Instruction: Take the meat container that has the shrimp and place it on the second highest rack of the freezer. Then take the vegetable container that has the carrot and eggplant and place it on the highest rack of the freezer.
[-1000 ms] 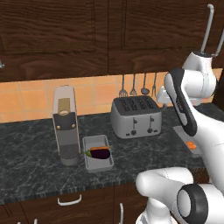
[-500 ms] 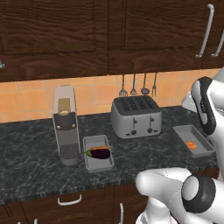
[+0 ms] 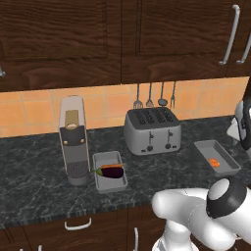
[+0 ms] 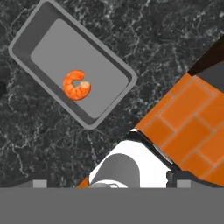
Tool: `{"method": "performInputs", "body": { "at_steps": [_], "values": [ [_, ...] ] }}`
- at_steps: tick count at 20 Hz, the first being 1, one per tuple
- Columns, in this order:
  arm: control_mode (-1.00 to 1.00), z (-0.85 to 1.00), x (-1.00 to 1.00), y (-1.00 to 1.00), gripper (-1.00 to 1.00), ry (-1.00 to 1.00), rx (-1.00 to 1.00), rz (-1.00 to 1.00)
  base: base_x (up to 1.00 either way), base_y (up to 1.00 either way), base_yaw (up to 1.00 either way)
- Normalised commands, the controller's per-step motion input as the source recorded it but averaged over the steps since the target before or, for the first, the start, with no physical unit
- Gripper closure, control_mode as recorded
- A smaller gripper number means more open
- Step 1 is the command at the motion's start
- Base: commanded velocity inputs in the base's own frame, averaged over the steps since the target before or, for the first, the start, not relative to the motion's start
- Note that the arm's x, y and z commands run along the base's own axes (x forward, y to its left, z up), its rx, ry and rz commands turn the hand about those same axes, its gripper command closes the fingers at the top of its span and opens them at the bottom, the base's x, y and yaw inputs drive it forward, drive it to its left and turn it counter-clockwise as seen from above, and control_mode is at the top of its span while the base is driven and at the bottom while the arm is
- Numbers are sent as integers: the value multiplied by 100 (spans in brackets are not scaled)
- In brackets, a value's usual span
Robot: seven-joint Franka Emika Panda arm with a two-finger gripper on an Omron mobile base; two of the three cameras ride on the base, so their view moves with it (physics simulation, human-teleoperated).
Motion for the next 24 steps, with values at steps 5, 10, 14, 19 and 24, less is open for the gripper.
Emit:
{"method": "performInputs", "body": {
  "at_steps": [5,10,14,19,24],
  "values": [
    [-100,-23,-4,-12,-100,10,0,-18,0,0,0],
    [-100,-31,23,0,-100,2,-1,-14,0,0,0],
    [-100,-40,22,0,-100,0,-3,-10,0,0,0],
    [-100,-46,12,6,-100,0,-4,-3,0,0,0],
    [-100,-50,5,0,-100,0,-2,-2,0,0,0]
  ]
}}
